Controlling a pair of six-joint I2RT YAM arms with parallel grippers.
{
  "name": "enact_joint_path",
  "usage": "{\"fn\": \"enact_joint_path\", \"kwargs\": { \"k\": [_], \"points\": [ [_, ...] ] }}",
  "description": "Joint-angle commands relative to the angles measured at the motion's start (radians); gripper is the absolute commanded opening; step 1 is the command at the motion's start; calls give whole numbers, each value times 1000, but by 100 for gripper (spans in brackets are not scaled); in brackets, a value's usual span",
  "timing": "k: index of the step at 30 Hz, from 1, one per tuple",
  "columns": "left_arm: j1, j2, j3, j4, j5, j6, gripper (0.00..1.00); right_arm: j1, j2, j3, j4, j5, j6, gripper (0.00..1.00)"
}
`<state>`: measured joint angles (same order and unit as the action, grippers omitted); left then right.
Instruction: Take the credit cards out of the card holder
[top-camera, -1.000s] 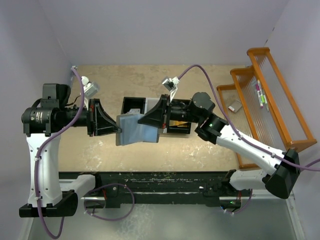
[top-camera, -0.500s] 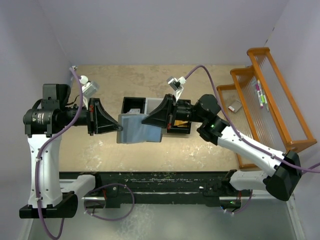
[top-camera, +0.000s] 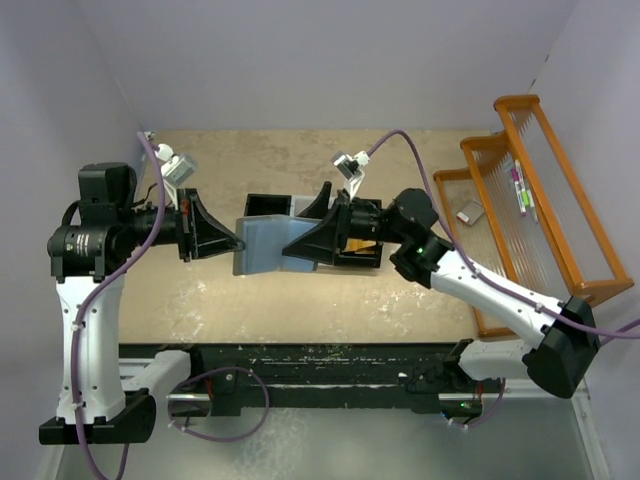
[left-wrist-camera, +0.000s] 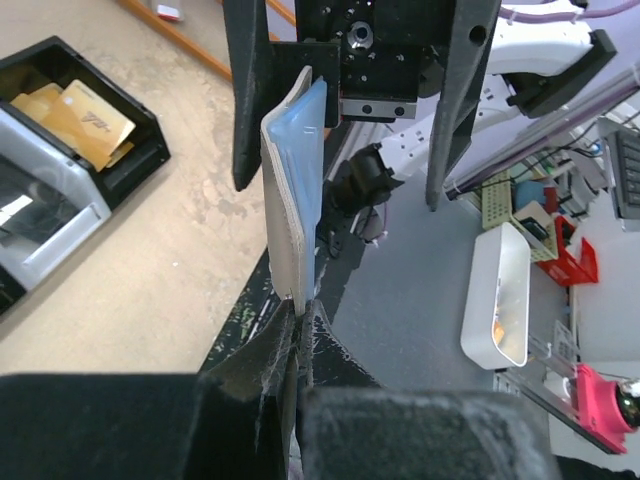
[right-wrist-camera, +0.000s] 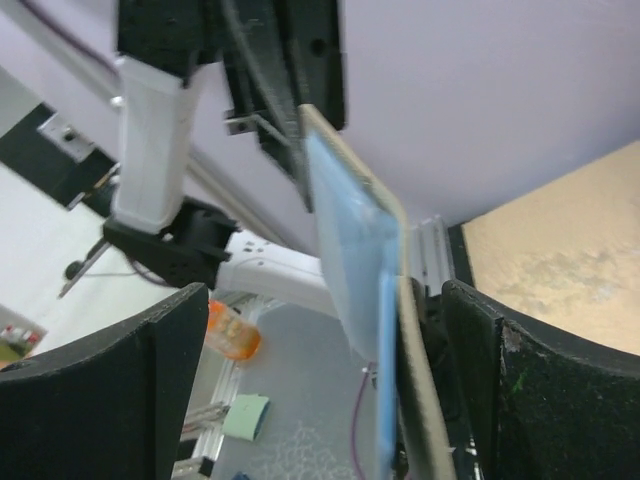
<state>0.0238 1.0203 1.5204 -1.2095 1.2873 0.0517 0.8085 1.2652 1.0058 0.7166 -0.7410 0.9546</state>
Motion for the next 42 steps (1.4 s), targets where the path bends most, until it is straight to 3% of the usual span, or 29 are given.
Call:
{"fn": "enact_joint_path", "kwargs": {
  "k": [1, 5, 8, 13, 22, 28, 32, 37, 42],
  "points": [
    [-2, -9, 68, 27, -76, 5, 0, -1, -18, 90, -211, 177, -130, 100],
    [-2, -22, 71, 40, -196, 18, 0, 51, -9, 170, -410, 384, -236, 100],
    [-2, -27, 64, 59, -209, 0, 0, 78, 15, 208, -492, 516, -259, 100],
    [-2, -29, 29, 106, -194, -51, 0, 144, 44, 207, -431, 567, -276, 100],
    [-2, -35, 1, 140, -206, -83, 0, 231, 101, 262, -474, 728, -309, 100],
    [-2, -35, 5, 134, -191, -85, 0, 238, 110, 255, -464, 728, -312, 100],
    [-2, -34, 15, 118, -139, -82, 0, 228, 77, 203, -467, 640, -292, 100],
    [-2, -38, 25, 120, -155, -83, 0, 188, 60, 180, -552, 653, -257, 89],
    [-2, -35, 32, 119, -142, -99, 0, 177, 26, 144, -556, 670, -246, 88]
  ]
}}
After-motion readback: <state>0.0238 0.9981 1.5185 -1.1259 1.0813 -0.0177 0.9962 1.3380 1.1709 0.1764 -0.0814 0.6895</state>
